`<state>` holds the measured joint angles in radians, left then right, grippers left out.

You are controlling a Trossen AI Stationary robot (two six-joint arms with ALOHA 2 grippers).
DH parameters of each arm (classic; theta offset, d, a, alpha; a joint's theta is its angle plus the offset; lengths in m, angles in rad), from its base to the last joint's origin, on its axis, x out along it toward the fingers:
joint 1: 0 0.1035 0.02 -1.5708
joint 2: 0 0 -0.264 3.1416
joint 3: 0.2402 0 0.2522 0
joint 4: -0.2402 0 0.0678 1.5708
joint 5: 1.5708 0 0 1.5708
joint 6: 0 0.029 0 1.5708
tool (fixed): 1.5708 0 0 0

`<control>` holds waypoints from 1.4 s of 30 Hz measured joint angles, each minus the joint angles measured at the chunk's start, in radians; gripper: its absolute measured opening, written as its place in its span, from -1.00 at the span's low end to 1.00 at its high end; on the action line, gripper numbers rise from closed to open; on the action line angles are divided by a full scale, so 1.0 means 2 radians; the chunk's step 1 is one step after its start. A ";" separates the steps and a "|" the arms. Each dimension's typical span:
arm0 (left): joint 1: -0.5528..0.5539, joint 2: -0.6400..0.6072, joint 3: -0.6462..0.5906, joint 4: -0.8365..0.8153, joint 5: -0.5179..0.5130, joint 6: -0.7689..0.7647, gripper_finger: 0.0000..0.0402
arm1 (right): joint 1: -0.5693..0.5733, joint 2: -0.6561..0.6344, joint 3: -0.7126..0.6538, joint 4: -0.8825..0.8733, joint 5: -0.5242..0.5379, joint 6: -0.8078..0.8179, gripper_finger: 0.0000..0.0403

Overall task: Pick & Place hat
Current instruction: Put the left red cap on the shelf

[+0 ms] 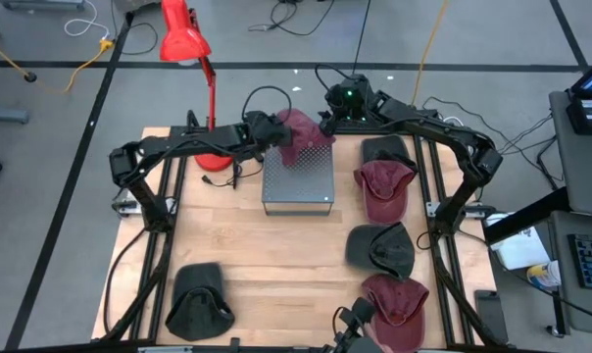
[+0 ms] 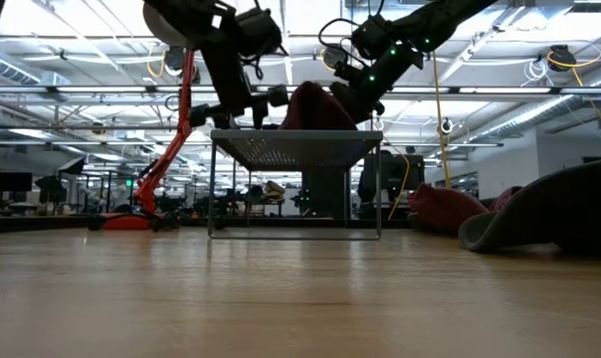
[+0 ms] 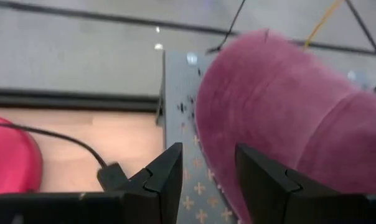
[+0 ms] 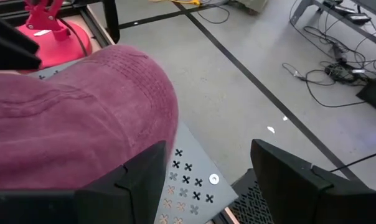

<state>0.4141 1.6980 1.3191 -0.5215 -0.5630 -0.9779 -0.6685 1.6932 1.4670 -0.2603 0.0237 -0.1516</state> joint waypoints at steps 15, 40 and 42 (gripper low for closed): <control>0.023 0.010 0.000 0.001 0.020 0.028 -0.26 | 0.017 0.000 0.000 -0.024 -0.053 0.028 0.12; 0.035 0.000 0.000 0.029 0.061 0.056 -0.26 | 0.067 -0.006 0.000 -0.044 -0.006 0.018 0.12; 0.035 -0.011 0.000 0.029 0.060 0.055 -0.26 | 0.066 -0.015 0.000 -0.039 0.003 0.008 0.12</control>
<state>0.4847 1.6769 1.3182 -0.4630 -0.4436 -0.8682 -0.5372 1.6623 1.4670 -0.3377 0.0303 -0.1348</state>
